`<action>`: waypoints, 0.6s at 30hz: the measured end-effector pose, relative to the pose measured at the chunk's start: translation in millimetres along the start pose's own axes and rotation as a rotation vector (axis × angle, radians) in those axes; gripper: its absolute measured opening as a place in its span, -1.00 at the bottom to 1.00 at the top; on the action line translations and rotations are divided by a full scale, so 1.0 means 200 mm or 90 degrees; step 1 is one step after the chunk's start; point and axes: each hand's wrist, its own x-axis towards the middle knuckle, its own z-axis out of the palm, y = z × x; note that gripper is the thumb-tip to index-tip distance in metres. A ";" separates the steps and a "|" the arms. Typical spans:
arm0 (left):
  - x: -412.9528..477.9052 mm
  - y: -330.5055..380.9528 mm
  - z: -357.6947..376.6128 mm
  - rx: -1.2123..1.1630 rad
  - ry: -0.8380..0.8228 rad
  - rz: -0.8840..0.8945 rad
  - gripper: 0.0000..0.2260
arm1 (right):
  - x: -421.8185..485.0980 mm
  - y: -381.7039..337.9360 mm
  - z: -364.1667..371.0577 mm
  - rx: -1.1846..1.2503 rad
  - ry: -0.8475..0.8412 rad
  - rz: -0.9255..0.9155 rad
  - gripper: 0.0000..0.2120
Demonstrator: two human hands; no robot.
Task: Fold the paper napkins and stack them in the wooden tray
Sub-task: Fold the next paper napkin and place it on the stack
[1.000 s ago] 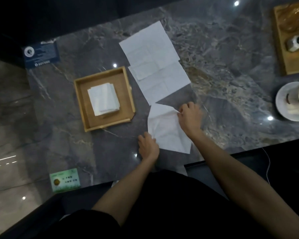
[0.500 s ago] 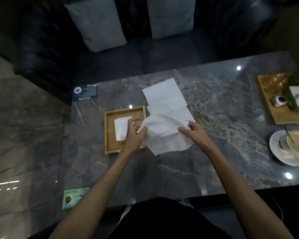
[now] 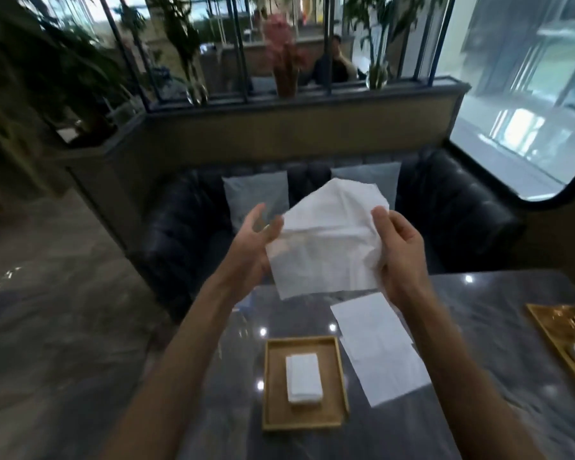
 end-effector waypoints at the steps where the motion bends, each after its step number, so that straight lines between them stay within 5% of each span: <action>1: 0.01 0.04 -0.03 0.027 0.025 0.021 -0.50 | 0.01 -0.03 0.05 -0.022 0.004 -0.021 -0.74; 7: 0.06 0.27 -0.20 0.226 0.078 0.272 -0.56 | 0.03 -0.18 0.20 -0.110 0.022 -0.144 -0.76; 13: 0.09 0.41 -0.28 0.118 -0.026 0.124 -0.50 | 0.15 -0.26 0.23 -0.078 0.027 -0.082 -0.77; 18: 0.10 0.43 -0.32 0.166 0.000 0.147 -0.45 | 0.23 -0.34 0.17 -0.072 -0.152 0.015 -0.74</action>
